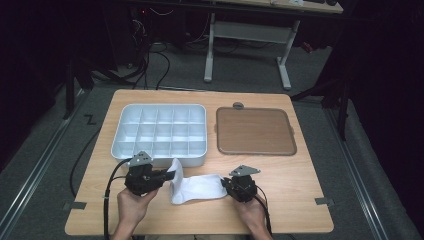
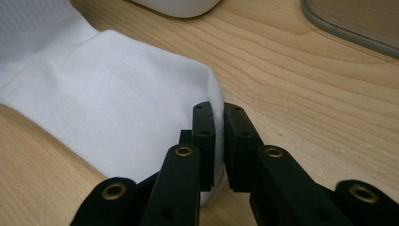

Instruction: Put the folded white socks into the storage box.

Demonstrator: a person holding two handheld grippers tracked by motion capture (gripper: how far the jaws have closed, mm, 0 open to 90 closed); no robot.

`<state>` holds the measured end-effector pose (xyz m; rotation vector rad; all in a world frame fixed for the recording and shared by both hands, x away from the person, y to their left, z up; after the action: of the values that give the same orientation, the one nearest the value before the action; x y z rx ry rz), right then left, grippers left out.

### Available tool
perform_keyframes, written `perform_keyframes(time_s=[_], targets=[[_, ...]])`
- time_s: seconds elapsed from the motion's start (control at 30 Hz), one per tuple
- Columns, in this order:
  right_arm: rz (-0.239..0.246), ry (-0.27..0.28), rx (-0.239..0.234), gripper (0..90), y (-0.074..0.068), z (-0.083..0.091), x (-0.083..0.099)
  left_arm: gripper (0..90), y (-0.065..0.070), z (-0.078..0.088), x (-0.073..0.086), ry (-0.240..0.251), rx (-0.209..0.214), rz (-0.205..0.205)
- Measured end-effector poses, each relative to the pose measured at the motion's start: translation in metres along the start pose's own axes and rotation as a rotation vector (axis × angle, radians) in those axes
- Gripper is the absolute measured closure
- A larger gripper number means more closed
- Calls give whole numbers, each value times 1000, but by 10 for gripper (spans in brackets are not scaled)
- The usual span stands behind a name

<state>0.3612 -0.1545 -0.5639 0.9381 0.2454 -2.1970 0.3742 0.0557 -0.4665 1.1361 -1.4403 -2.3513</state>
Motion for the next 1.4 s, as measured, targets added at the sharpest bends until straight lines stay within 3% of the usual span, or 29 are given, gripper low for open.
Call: perform_keyframes(time_s=[0.57, 1.4], targets=[[4, 11, -34, 849, -17, -10, -10, 816, 10, -13, 15, -60, 12, -16], [27, 15, -54, 852, -24, -17, -16, 816, 13, -49, 45, -142, -11, -53]])
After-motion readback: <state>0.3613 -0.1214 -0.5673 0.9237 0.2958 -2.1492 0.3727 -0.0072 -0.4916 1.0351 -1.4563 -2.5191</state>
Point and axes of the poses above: each handheld gripper's, and its own axes: z roughly backward along the jaws, x roughly out of its underside, y roughly to its right, the point moved 6 cm from there along -z, roughly forward along the jaws, and after that the axes turned 14 degrees about z, right-handed, at the moved point
